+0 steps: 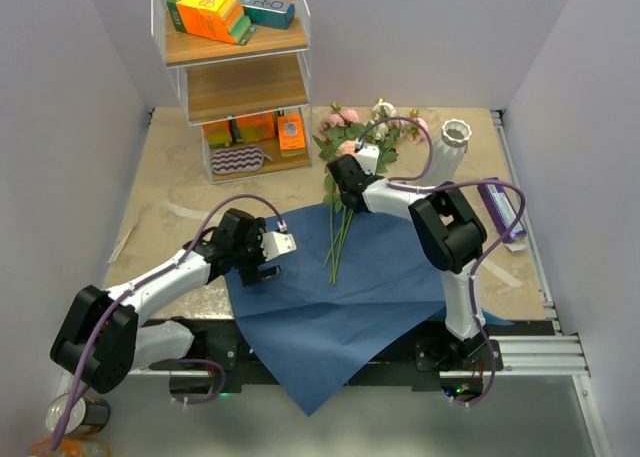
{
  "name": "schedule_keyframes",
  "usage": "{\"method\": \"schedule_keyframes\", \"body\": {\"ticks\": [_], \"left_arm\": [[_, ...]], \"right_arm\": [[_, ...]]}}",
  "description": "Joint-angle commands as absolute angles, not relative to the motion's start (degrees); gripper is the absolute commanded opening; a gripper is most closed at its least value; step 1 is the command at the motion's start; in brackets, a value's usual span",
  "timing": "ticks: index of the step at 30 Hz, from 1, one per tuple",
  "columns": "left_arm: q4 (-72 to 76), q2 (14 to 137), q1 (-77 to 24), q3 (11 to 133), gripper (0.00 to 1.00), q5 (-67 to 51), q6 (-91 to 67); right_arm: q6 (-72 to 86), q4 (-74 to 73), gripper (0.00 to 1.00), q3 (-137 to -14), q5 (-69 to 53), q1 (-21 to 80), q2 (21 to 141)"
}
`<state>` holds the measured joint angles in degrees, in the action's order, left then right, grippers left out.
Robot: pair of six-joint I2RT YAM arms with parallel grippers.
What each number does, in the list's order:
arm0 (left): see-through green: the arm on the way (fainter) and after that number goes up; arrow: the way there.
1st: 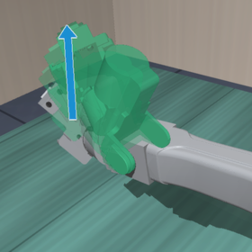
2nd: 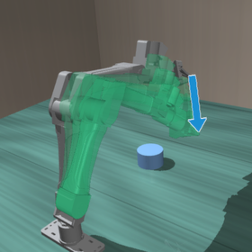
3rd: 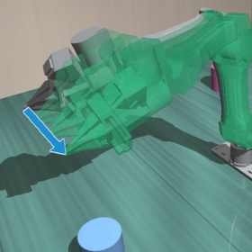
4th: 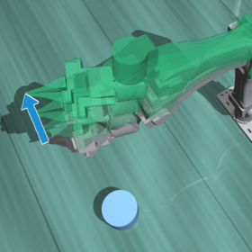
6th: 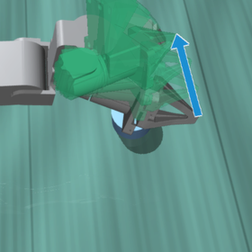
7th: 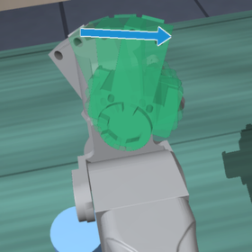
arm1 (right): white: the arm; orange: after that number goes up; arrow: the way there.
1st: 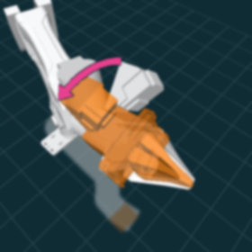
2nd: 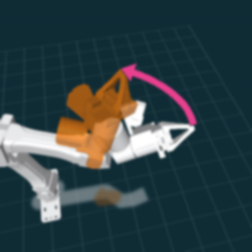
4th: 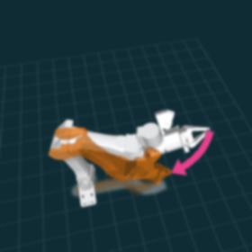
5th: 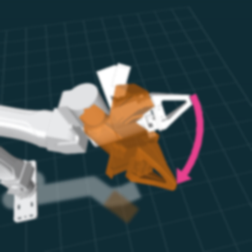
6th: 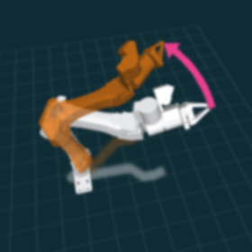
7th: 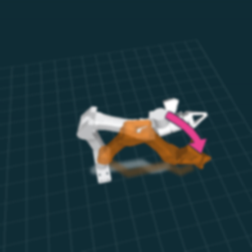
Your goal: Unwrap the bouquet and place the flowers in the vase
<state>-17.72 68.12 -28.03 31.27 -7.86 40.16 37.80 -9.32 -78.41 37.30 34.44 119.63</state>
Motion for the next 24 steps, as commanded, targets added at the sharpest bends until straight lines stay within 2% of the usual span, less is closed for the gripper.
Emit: {"method": "schedule_keyframes", "body": {"ticks": [1,4,6,7,8,12,17,18,20,22,24], "left_arm": [[-17.67,67.15,-27.69,32.43,1.00,-8.44,40.52],[-17.67,67.06,-27.60,32.26,1.00,-8.88,40.25],[-17.67,67.15,-27.69,32.17,1.00,-9.23,40.08],[-17.67,67.15,-27.69,32.17,1.00,-9.32,40.08],[-17.75,67.15,-27.69,32.08,1.00,-9.49,39.90],[-17.67,67.06,-27.69,32.08,1.00,-9.58,39.90],[-17.75,66.45,-27.69,31.82,1.00,-9.58,39.81],[-17.75,66.10,-27.60,31.64,1.00,-9.58,39.99],[-17.84,65.66,-27.68,31.29,1.00,-9.49,40.43],[-17.93,65.13,-27.69,31.29,1.00,-9.49,40.69],[-17.93,64.86,-27.60,31.11,1.00,-9.58,40.69]], "right_arm": [[37.62,-8.35,0.09,-79.89,36.83,34.28,118.39],[37.09,-8.61,0.06,-79.19,37.27,34.28,116.73],[36.39,-8.61,0.15,-78.84,37.09,34.36,115.67],[36.04,-8.87,0.26,-78.66,36.92,34.37,114.79],[36.04,-9.57,0.27,-78.66,36.91,34.28,114.44],[36.04,-9.32,0.25,-76.91,37.00,34.28,112.50],[35.86,-9.41,0.12,-76.38,37.00,34.28,112.41],[35.69,-9.32,0.11,-76.38,37.00,34.28,112.67],[35.25,-9.05,0.16,-76.46,36.57,34.28,113.03],[34.98,-9.05,0.25,-76.81,36.39,34.28,113.82],[34.81,-9.05,0.28,-77.43,36.30,34.28,114.69]]}}
